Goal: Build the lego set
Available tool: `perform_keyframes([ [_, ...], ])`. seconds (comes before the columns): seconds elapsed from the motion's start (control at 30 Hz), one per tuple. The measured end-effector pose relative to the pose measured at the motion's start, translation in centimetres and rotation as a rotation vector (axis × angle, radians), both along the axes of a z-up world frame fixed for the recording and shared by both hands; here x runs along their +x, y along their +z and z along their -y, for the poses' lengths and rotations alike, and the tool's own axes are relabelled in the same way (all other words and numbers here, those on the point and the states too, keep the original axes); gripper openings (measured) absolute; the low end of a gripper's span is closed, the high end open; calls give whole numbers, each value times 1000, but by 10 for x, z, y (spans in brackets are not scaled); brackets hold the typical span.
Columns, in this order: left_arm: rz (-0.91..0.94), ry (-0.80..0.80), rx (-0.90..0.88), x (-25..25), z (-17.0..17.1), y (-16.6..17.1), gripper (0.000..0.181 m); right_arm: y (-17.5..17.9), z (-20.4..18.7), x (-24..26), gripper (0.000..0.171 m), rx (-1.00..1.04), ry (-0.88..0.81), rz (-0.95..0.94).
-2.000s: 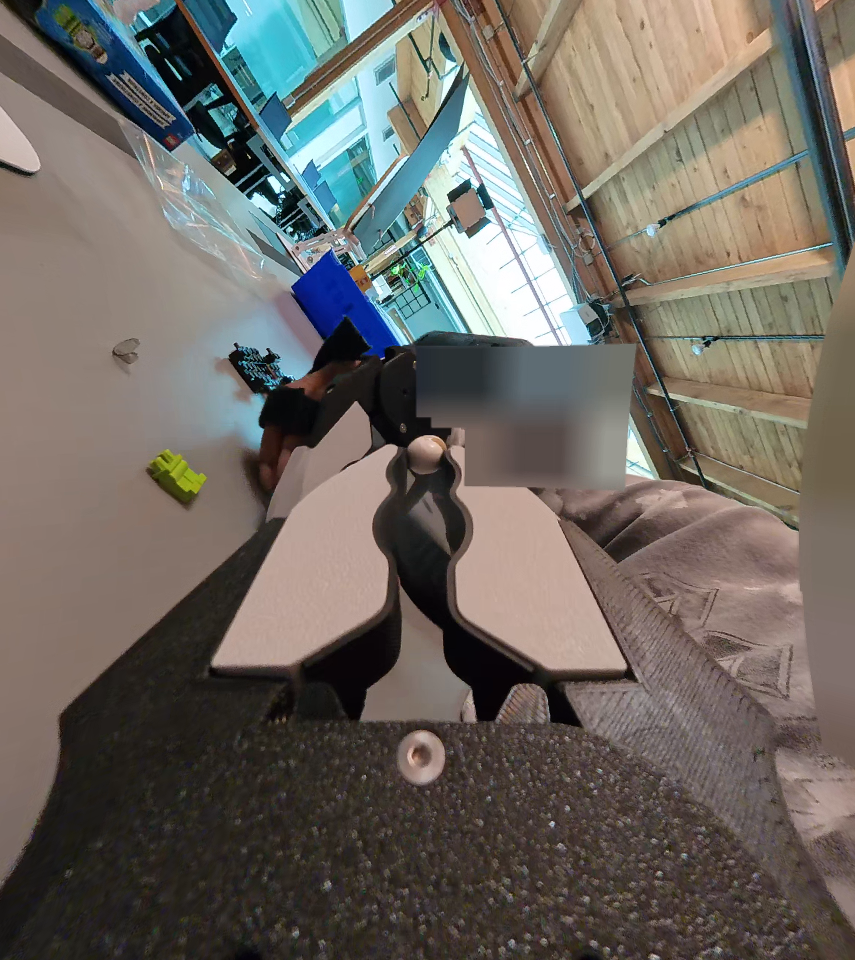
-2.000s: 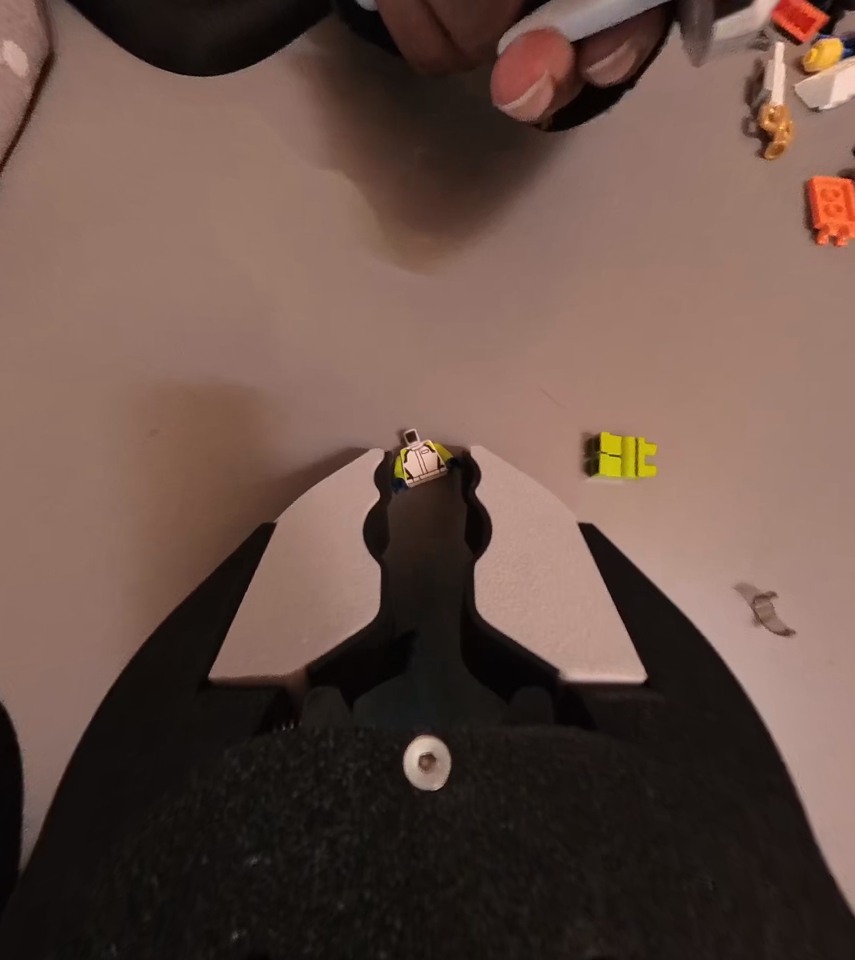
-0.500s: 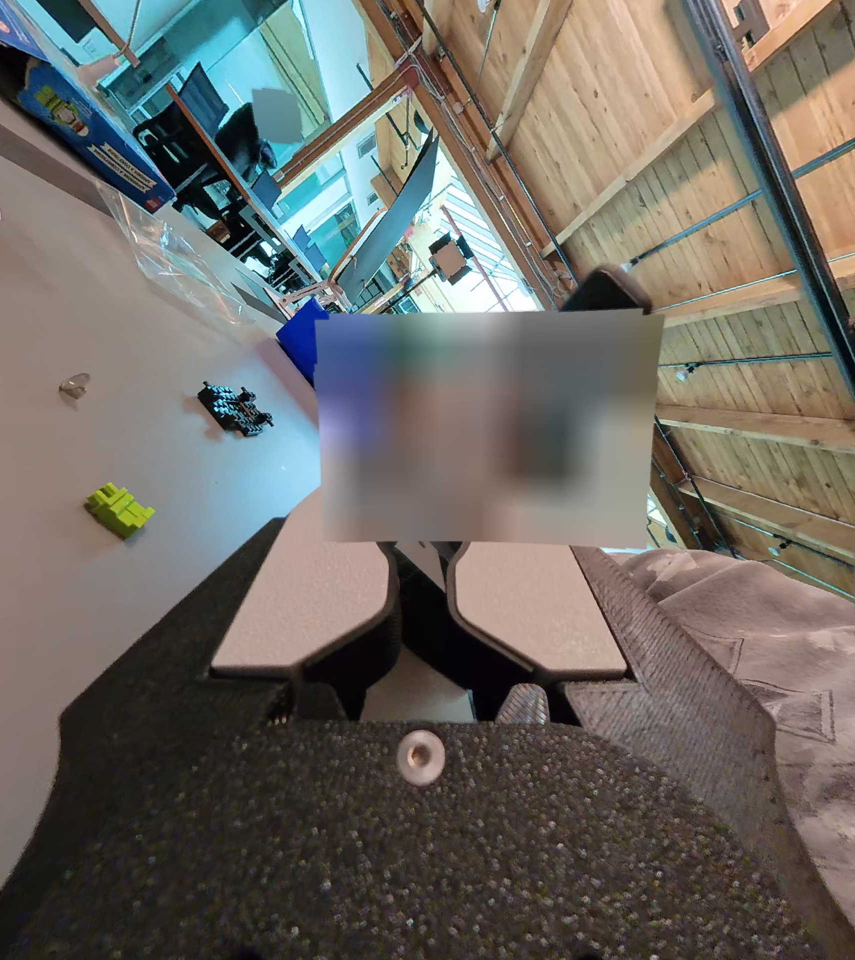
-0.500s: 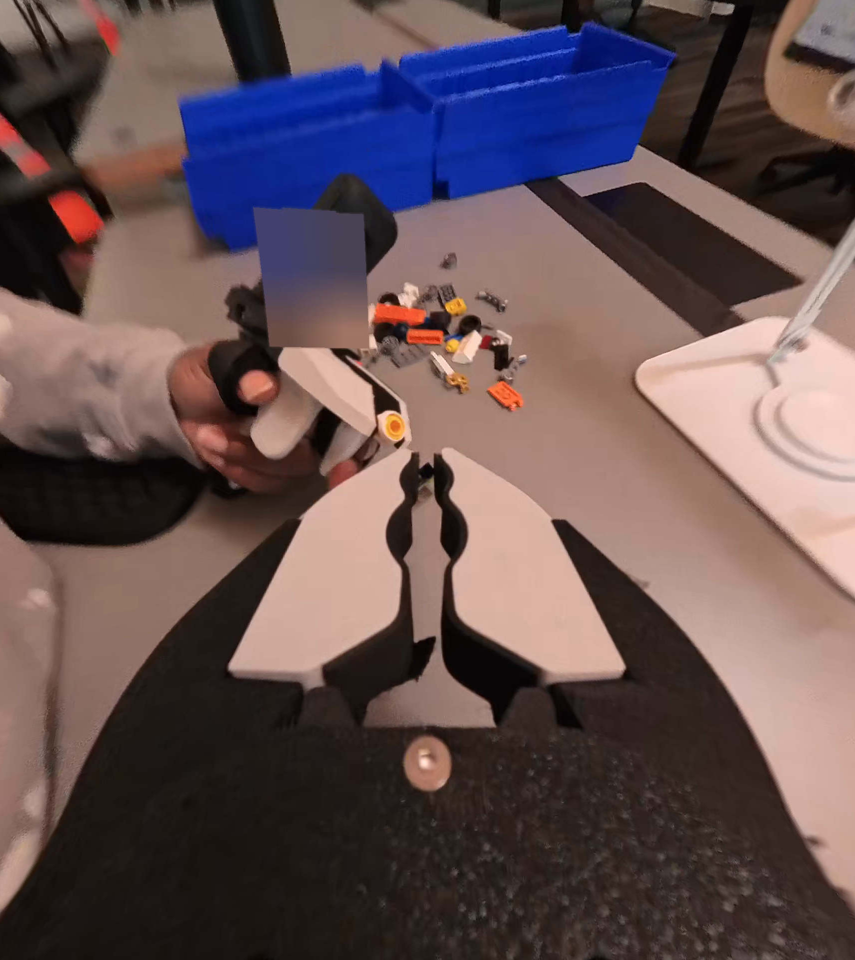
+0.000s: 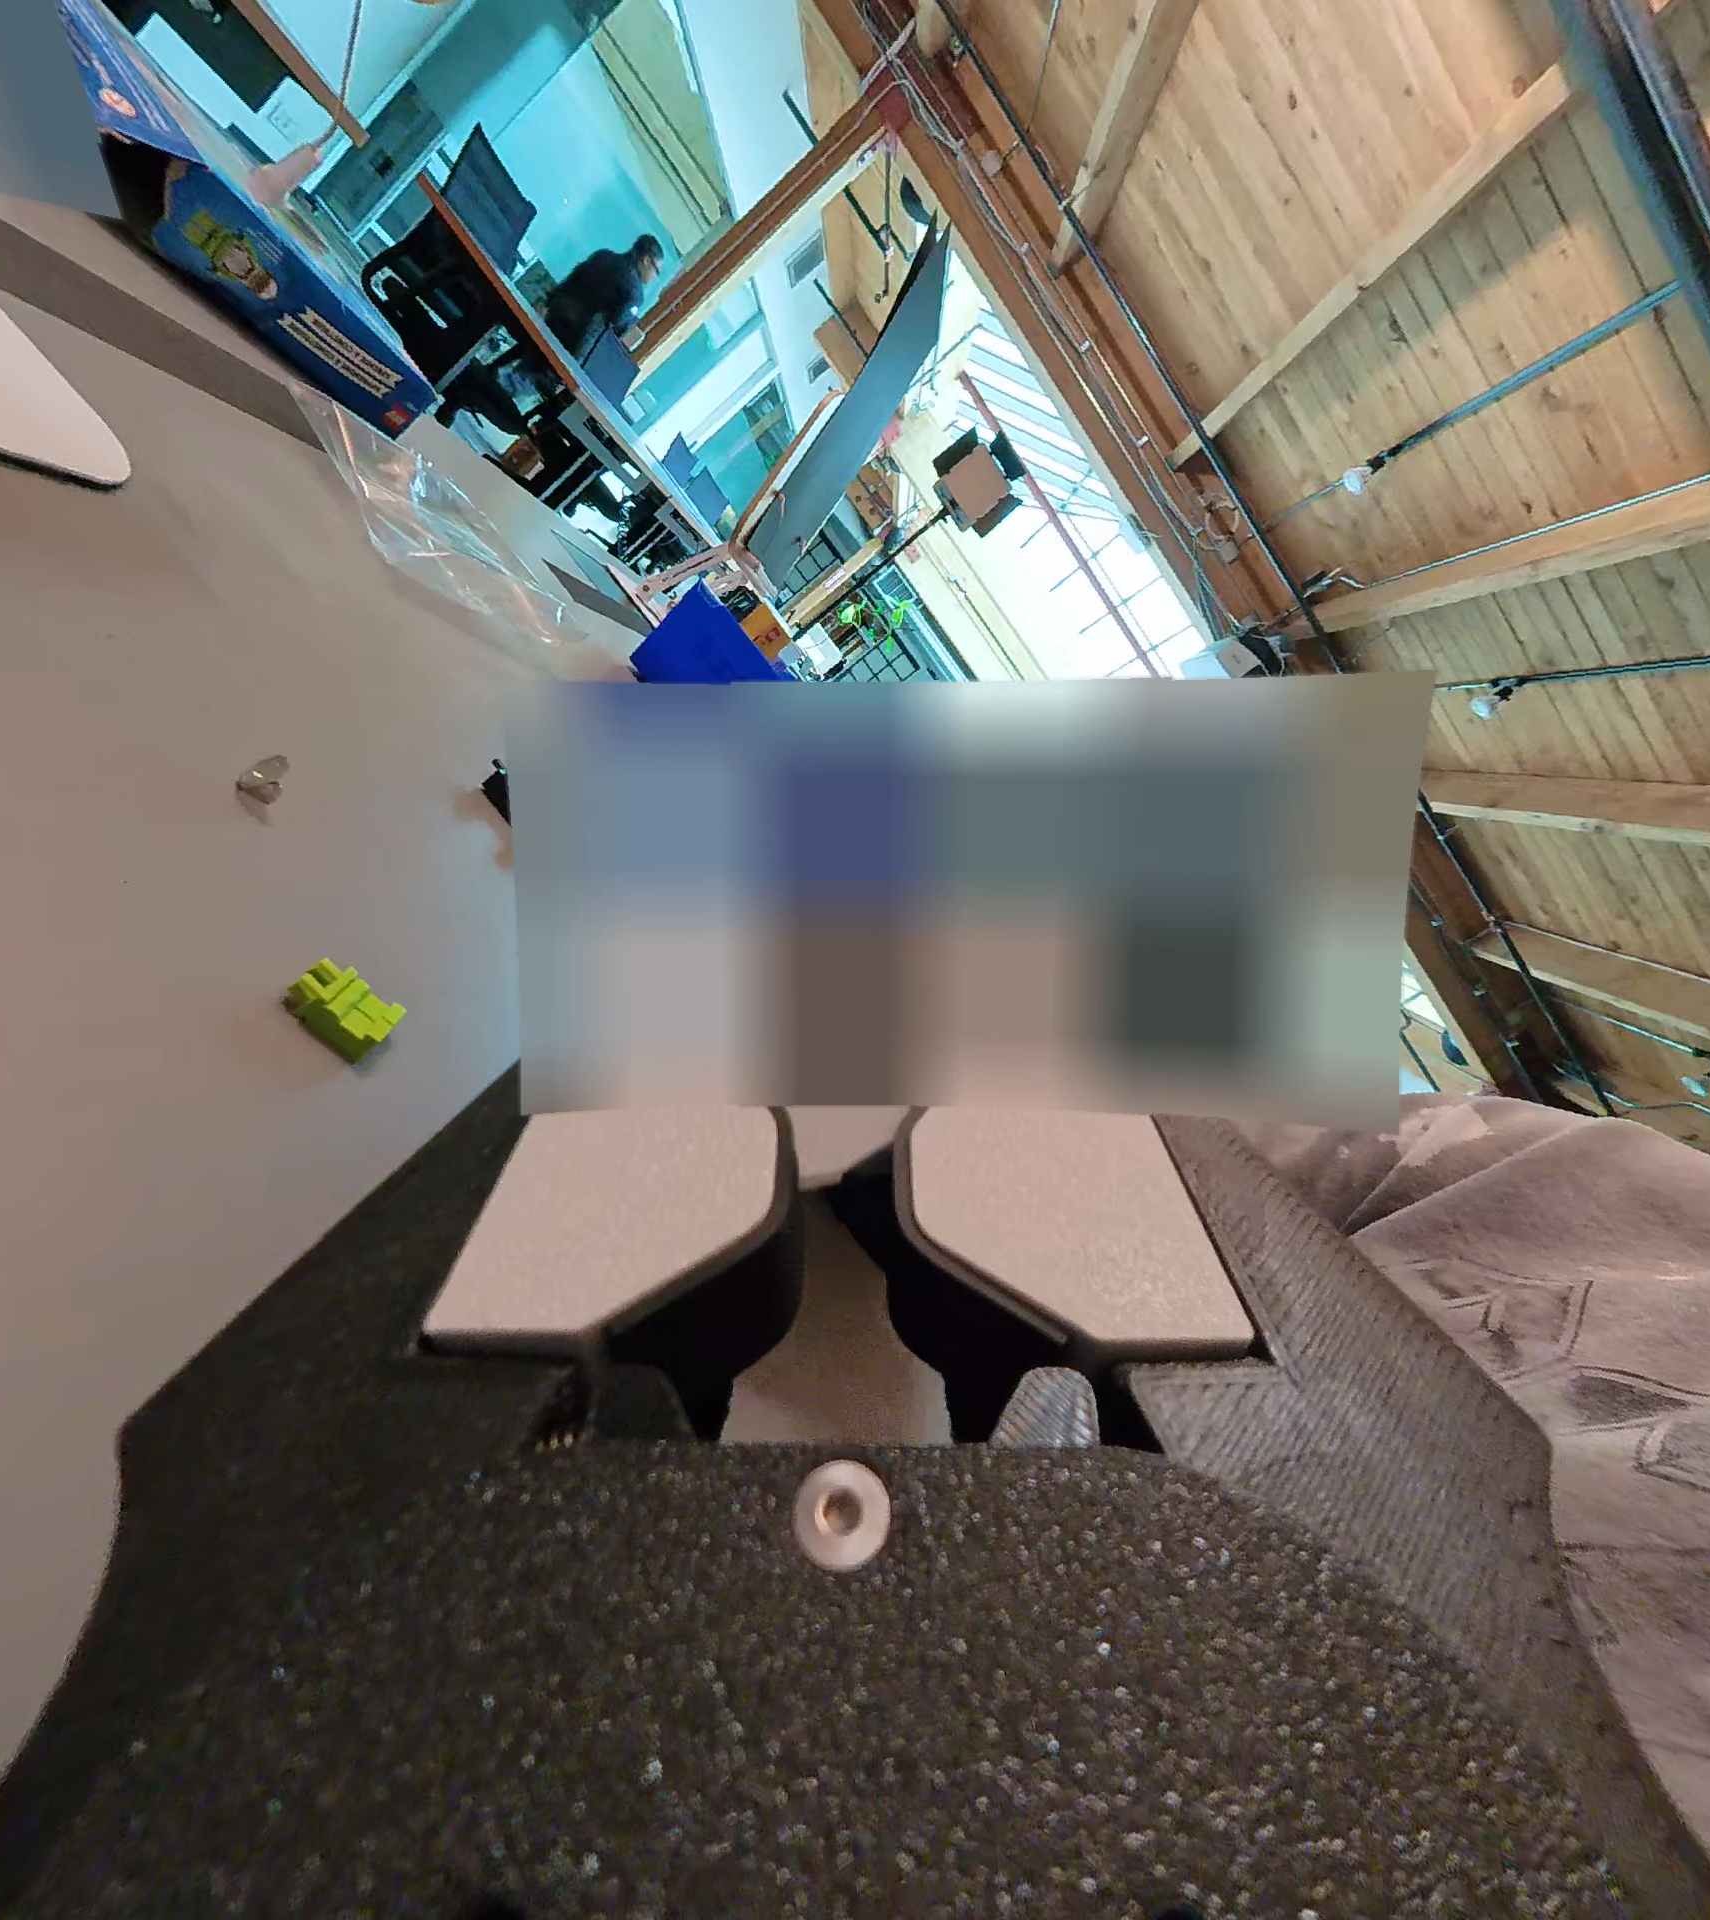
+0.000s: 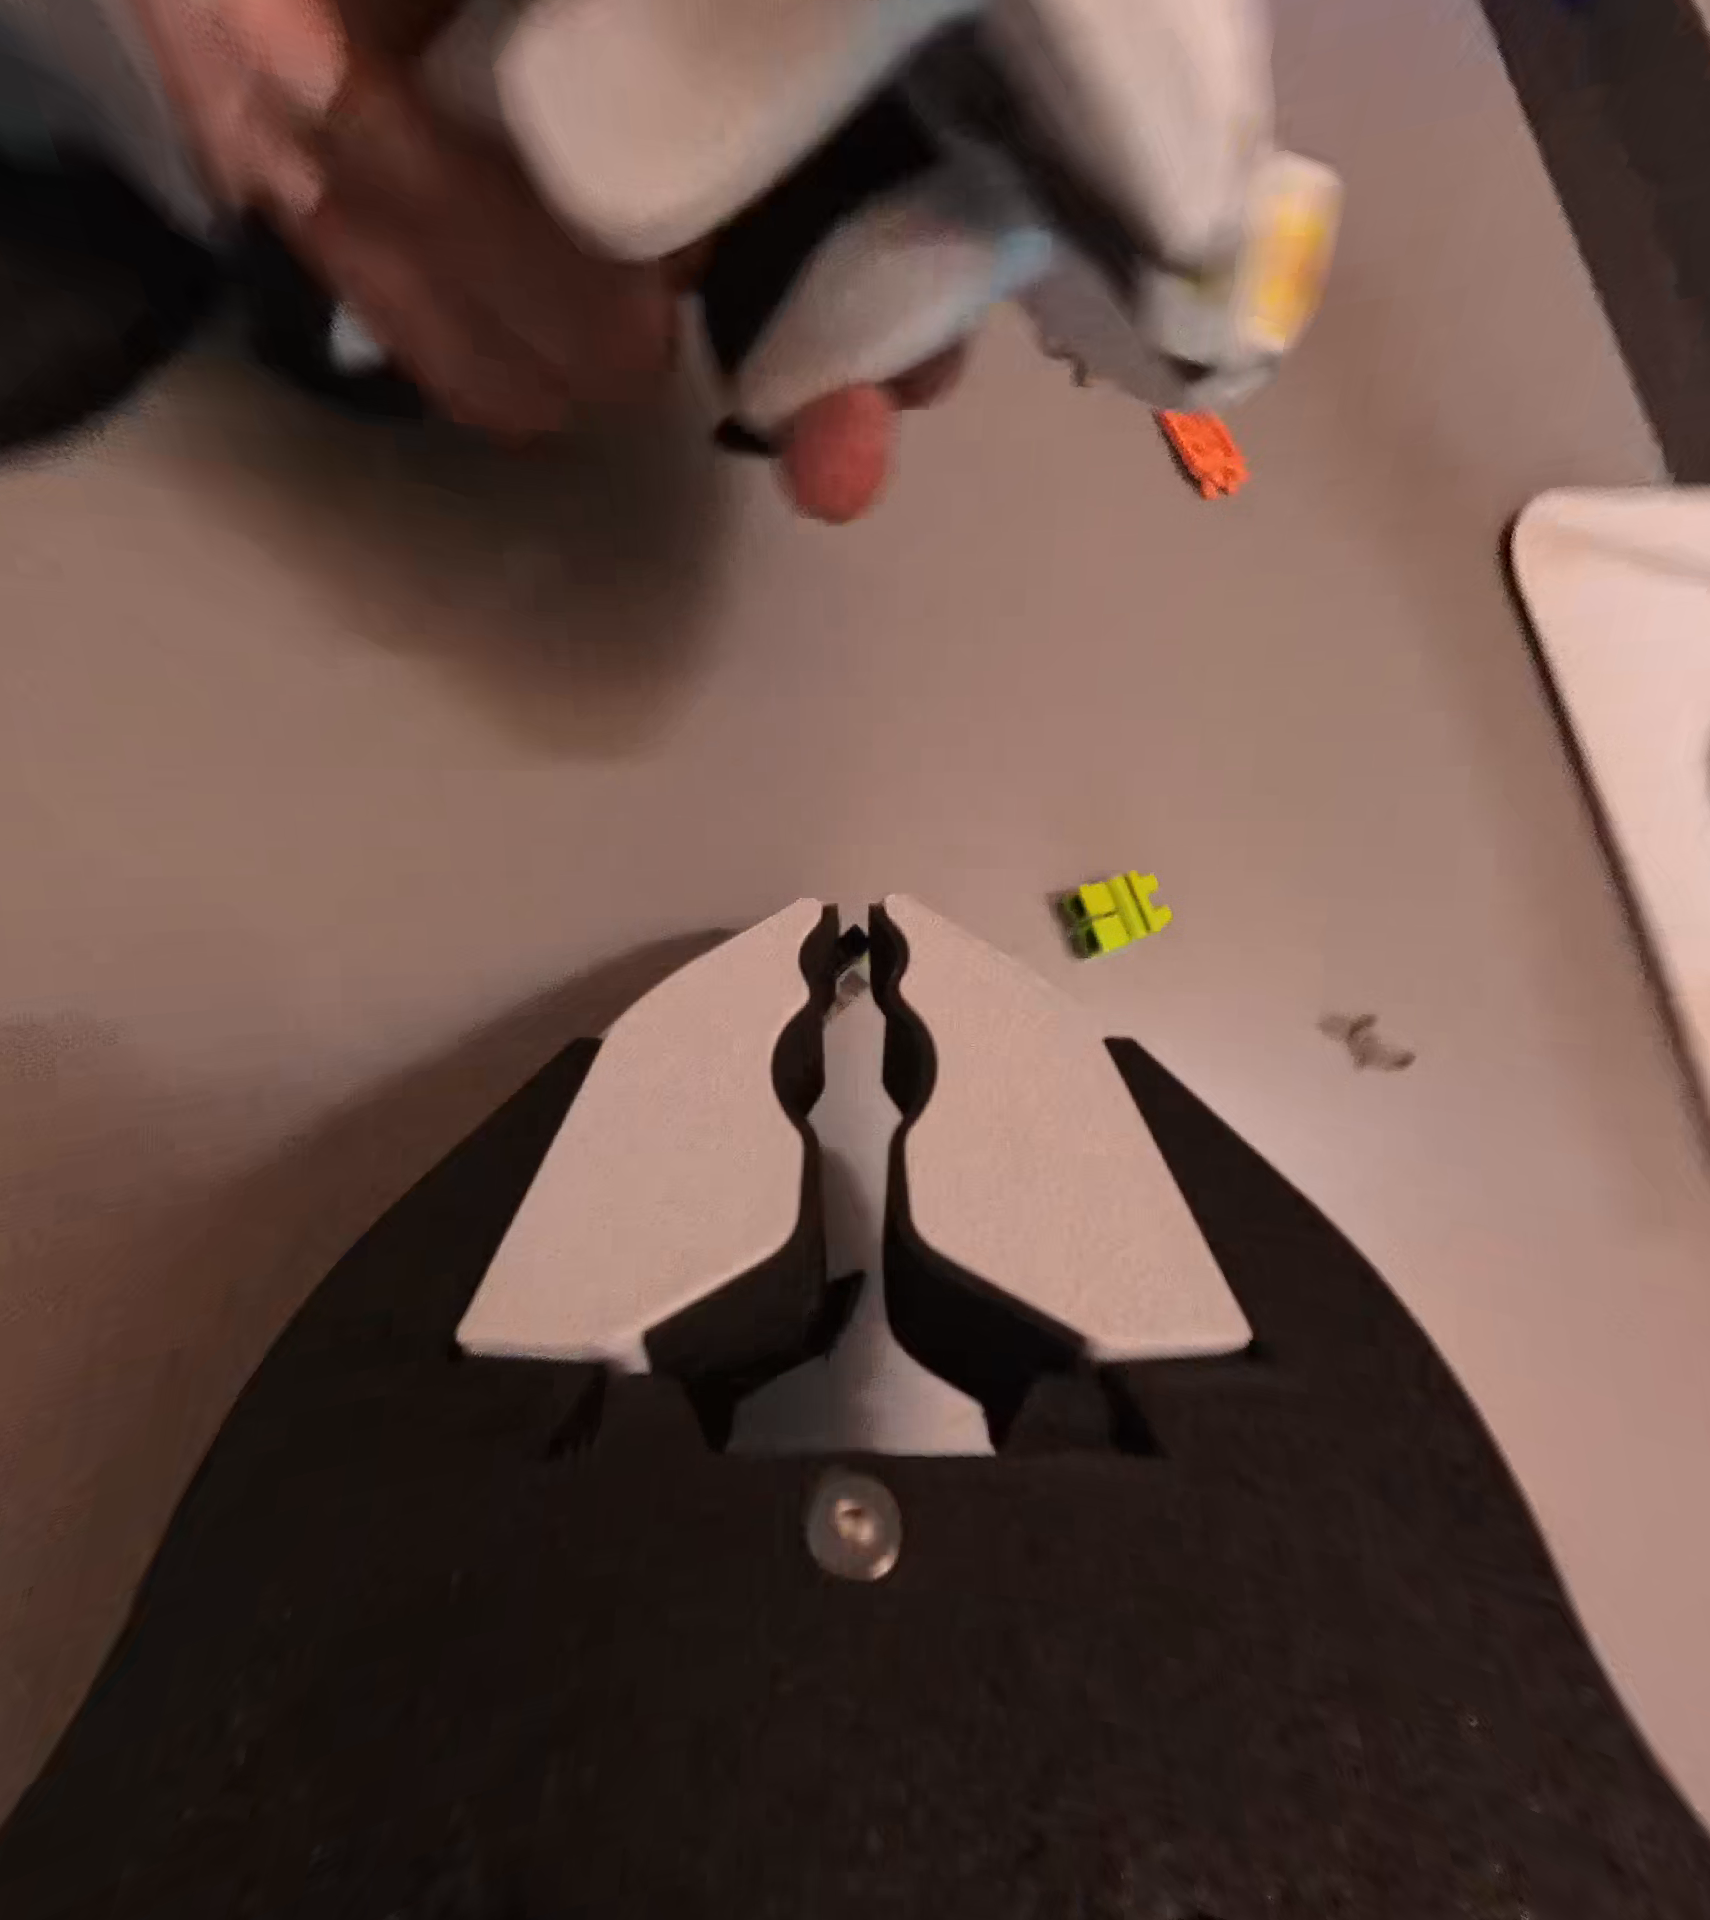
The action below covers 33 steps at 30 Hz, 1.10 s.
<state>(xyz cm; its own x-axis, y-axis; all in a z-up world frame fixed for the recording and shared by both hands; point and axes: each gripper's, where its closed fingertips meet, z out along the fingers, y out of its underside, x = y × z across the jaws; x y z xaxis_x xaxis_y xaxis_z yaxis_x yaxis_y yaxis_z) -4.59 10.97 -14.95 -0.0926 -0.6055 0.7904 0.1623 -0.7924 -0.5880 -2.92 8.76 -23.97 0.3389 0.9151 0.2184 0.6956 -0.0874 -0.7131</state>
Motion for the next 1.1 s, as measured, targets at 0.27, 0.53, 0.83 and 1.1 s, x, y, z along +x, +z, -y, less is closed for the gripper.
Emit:
perform_keyframes([
  [0.27, -5, 18, 4, -4, -4, 0, 12, -12, 23, -17, 6, 311, 385, 380],
  [0.53, 0, 9, 17, -5, -4, 3, 12, -11, 30, -23, 10, 256, 480, 425],
  [0.83, 10, 7, 22, -7, -5, 6, 12, 7, 27, -20, 16, 2, 332, 179],
  [1.1, 7, 4, 23, -6, -5, 6, 12, -7, 13, -3, 18, -490, 222, 67],
])
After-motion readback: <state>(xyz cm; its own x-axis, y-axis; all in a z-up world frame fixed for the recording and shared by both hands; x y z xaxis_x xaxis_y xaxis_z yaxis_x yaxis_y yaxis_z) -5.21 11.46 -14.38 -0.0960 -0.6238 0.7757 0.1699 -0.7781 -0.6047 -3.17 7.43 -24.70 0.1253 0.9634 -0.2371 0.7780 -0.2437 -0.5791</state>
